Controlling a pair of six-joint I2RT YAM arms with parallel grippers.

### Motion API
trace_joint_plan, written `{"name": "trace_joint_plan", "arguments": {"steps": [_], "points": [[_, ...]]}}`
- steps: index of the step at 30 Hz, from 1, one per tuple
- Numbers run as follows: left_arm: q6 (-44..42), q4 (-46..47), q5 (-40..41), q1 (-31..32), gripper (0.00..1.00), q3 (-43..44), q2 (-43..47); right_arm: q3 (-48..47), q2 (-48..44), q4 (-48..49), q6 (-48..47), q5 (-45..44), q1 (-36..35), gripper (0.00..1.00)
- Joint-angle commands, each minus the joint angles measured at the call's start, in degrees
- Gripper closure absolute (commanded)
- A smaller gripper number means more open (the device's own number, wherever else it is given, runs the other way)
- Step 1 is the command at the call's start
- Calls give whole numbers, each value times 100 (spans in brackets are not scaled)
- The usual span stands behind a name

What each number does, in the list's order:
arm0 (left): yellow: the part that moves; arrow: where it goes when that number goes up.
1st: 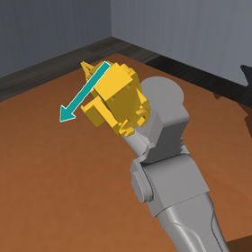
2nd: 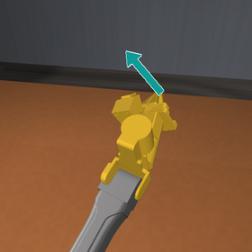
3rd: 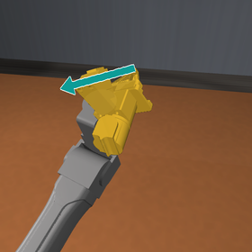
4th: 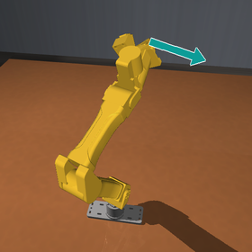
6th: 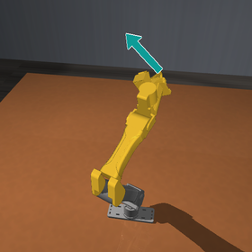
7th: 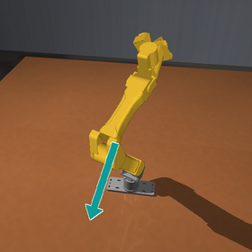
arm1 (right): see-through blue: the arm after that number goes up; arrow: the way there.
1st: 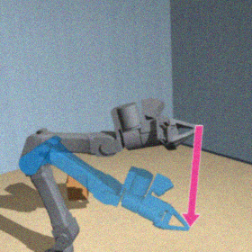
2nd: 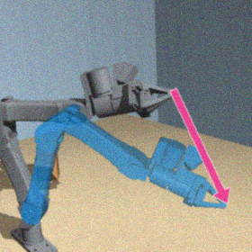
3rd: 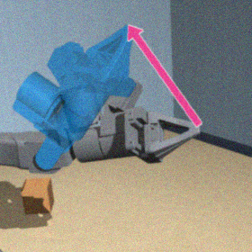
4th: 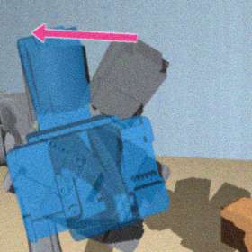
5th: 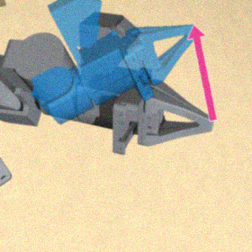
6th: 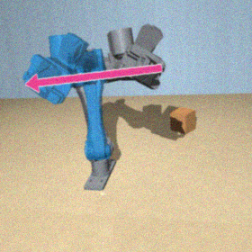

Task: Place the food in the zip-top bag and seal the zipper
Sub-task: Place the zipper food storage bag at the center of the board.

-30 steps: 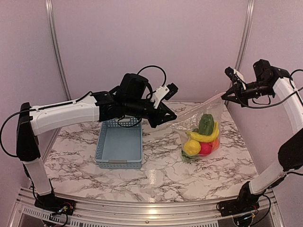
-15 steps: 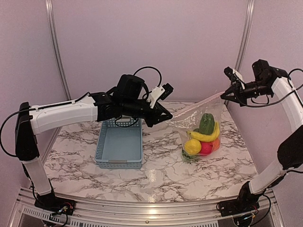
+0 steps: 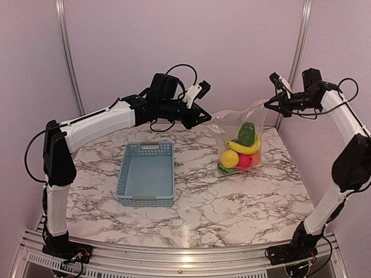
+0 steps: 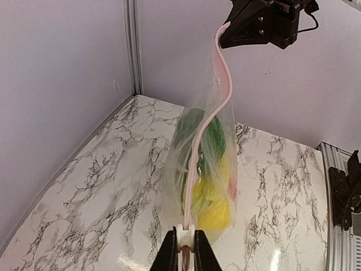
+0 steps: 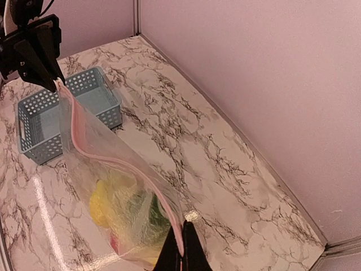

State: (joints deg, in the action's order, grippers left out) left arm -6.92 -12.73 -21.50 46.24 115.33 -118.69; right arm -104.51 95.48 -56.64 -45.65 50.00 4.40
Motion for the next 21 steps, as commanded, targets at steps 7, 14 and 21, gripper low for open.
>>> {"name": "trace_joint_plan", "arguments": {"steps": [7, 14, 21], "points": [[-437, -97, -314, 113, 97, -1051, 497, 1892, -1386, 949, -567, -140, -106, 100], [-577, -565, 255, 368, 46, -1443, 791, 2460, -1820, 317, -818, -282, -45, 43], [95, 503, 998, 369, 11, -2512, 1864, 1682, -2175, -214, -225, 329, -36, 4]]}}
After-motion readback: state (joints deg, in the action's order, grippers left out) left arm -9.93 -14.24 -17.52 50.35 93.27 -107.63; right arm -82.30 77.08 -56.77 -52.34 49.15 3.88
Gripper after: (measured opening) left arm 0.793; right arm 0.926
